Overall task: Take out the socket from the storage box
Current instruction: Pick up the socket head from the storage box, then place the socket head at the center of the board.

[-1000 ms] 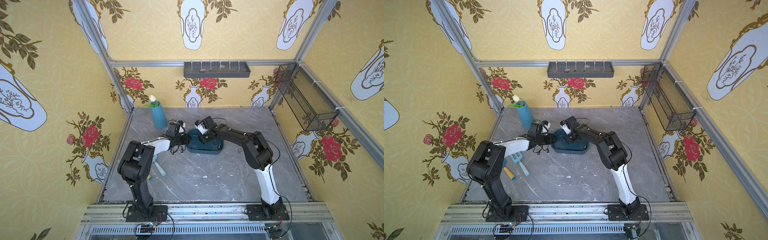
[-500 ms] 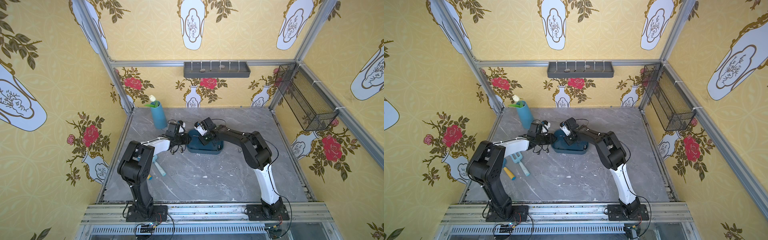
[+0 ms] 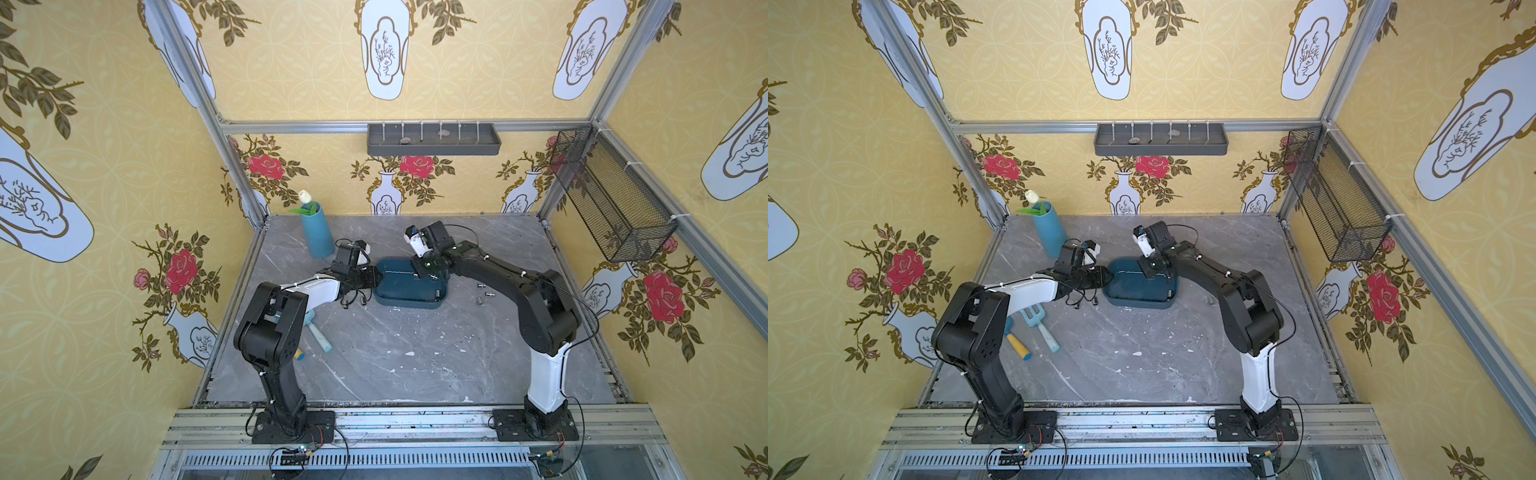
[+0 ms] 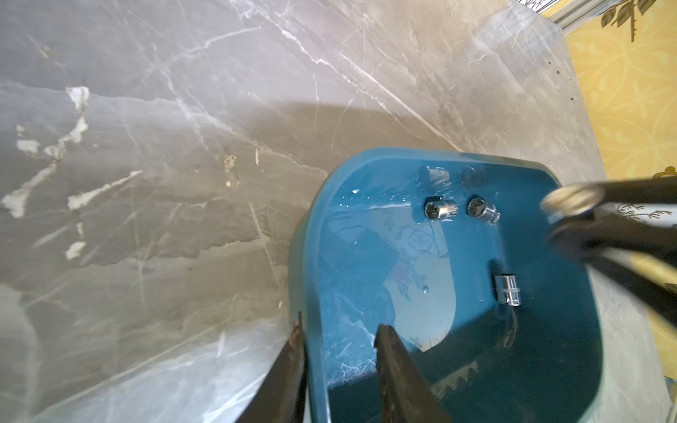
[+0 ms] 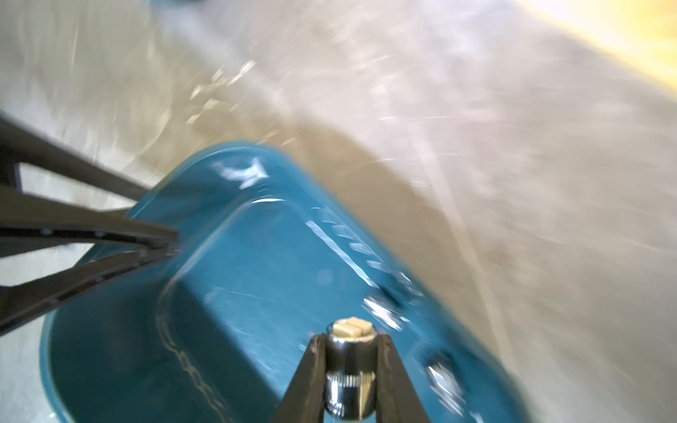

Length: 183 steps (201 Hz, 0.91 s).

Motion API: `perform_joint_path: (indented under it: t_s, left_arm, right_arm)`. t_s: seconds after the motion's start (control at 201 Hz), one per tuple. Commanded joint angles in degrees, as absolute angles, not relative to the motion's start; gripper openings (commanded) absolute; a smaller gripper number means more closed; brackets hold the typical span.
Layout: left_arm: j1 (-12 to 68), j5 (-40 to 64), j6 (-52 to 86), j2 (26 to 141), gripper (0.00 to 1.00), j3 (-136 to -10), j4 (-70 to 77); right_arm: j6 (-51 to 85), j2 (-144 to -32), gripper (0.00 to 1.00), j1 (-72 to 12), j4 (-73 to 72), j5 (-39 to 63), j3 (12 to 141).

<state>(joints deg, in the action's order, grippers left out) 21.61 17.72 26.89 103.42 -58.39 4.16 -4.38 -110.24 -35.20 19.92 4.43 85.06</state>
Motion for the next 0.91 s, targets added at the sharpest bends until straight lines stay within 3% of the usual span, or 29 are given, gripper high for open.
perform_joint_path:
  t_s: [0.0, 0.294, 0.702, 0.906]
  left_arm:
    - [21.53, 16.96, 26.68, 102.95, 0.36, -58.84, 4.60]
    - [21.53, 16.51, 26.42, 102.23, 0.36, -59.33, 4.05]
    - [21.49, 15.58, 26.49, 101.35, 0.38, -58.64, 3.38]
    - [21.53, 15.21, 26.55, 100.90, 0.48, -58.42, 3.19]
  right_arm:
    - [2.48, -106.01, 0.18, -30.70, 23.14, 5.78, 81.78]
    - [5.61, -104.37, 0.19, -21.43, 24.48, 3.88, 72.73]
    - [6.86, -110.12, 0.20, -20.95, 23.23, 0.76, 70.07]
    - [7.12, -110.03, 0.26, -21.01, 22.63, 0.00, 69.11]
